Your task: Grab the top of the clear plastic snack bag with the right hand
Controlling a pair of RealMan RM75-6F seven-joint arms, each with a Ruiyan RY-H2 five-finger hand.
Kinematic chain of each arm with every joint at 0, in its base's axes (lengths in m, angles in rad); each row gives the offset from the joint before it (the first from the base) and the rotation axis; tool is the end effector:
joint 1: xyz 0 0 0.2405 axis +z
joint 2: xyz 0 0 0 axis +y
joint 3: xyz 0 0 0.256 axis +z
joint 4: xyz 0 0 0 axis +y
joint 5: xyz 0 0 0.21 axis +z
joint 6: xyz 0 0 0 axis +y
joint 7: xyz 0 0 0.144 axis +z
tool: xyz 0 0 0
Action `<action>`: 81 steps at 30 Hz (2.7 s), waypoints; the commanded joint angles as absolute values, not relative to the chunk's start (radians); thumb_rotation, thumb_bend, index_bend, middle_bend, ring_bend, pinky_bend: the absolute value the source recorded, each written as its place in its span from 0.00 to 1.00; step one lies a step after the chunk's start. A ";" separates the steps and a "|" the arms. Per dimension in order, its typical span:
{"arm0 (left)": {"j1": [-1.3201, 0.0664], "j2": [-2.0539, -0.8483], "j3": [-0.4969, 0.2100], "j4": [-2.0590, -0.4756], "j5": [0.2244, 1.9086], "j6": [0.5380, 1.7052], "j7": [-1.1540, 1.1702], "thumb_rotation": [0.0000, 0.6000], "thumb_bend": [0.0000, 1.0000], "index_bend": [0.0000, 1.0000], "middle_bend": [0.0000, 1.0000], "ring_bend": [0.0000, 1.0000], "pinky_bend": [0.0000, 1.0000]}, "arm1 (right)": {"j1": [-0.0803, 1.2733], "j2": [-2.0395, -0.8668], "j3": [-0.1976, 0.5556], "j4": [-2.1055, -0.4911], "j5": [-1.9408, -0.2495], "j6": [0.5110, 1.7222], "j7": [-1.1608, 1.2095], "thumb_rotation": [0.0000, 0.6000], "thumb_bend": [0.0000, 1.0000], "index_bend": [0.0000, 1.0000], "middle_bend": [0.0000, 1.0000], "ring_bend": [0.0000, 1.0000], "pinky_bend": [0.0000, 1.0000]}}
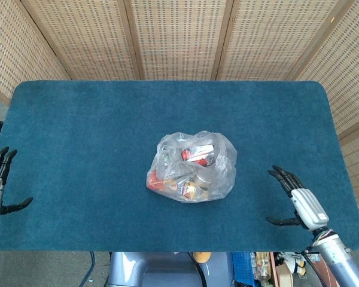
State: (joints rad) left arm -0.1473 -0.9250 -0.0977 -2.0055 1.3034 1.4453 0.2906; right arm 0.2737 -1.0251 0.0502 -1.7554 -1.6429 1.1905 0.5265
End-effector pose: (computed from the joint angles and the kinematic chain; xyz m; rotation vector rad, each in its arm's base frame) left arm -0.2541 0.1983 0.1911 -1.3471 -0.8985 -0.7937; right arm -0.2486 -0.2215 0.1295 1.5745 -1.4435 1.2485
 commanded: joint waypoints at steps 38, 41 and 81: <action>-0.188 -0.918 -0.131 -1.997 1.196 1.391 0.279 1.00 0.13 0.00 0.00 0.00 0.00 | 0.830 -0.975 0.065 -1.738 -1.732 0.757 1.556 1.00 0.00 0.11 0.07 0.00 0.00; -0.189 -0.913 -0.132 -1.995 1.197 1.387 0.268 1.00 0.13 0.00 0.00 0.00 0.00 | 0.882 -0.981 0.054 -1.705 -1.754 0.726 1.640 1.00 0.00 0.11 0.07 0.00 0.00; -0.255 -0.947 -0.155 -1.913 1.223 1.321 0.199 1.00 0.17 0.00 0.00 0.00 0.00 | 1.024 -1.092 -0.057 -1.486 -1.768 0.941 2.292 1.00 0.03 0.34 0.46 0.34 0.38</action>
State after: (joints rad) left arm -0.2356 -0.9324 -0.1464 -1.9419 1.1955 1.3398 0.2218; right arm 1.0245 -1.0952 -0.0548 -1.4852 -1.7678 0.9377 2.2931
